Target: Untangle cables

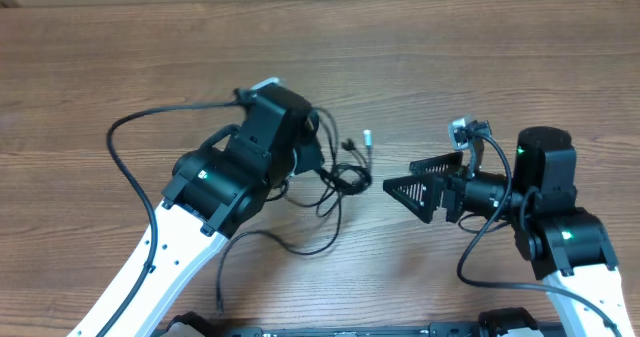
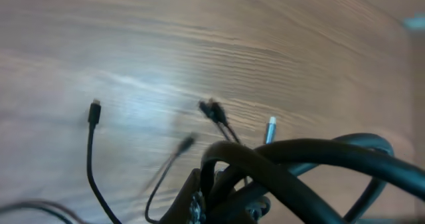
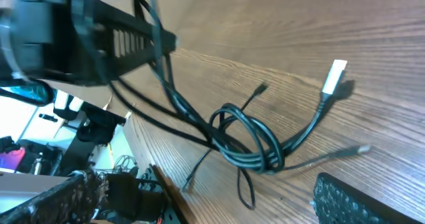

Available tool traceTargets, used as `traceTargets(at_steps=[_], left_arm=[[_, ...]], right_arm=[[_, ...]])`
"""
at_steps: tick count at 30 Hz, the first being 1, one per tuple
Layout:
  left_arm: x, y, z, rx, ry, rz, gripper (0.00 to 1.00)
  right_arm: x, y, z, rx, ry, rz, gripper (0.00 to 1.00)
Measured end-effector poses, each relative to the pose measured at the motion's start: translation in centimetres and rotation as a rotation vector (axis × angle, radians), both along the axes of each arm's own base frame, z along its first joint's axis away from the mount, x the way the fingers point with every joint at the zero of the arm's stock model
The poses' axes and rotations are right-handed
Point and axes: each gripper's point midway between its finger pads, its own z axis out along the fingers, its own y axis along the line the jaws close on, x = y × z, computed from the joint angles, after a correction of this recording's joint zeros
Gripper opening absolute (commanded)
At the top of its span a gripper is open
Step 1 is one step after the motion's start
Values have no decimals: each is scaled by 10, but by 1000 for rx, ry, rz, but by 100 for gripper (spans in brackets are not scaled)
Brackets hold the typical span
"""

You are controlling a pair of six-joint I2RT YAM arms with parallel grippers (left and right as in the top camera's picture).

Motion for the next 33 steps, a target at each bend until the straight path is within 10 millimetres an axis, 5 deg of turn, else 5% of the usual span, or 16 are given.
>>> traceTargets(at_steps=[11, 27, 29, 32, 33], left_arm=[[9, -53, 45, -78, -257, -371, 4], [36, -42, 73, -267, -277, -221, 4], [34, -46, 77, -309, -267, -224, 4], [30, -54, 82, -372, -245, -237, 4], [29, -55, 84, -390, -239, -240, 4]], right_arm=[[14, 0, -8, 70, 201, -98, 100], [25, -7, -13, 94, 315, -223, 97], [27, -7, -10, 100, 305, -227, 89], [30, -4, -3, 125, 282, -213, 52], [30, -4, 0, 133, 273, -206, 33]])
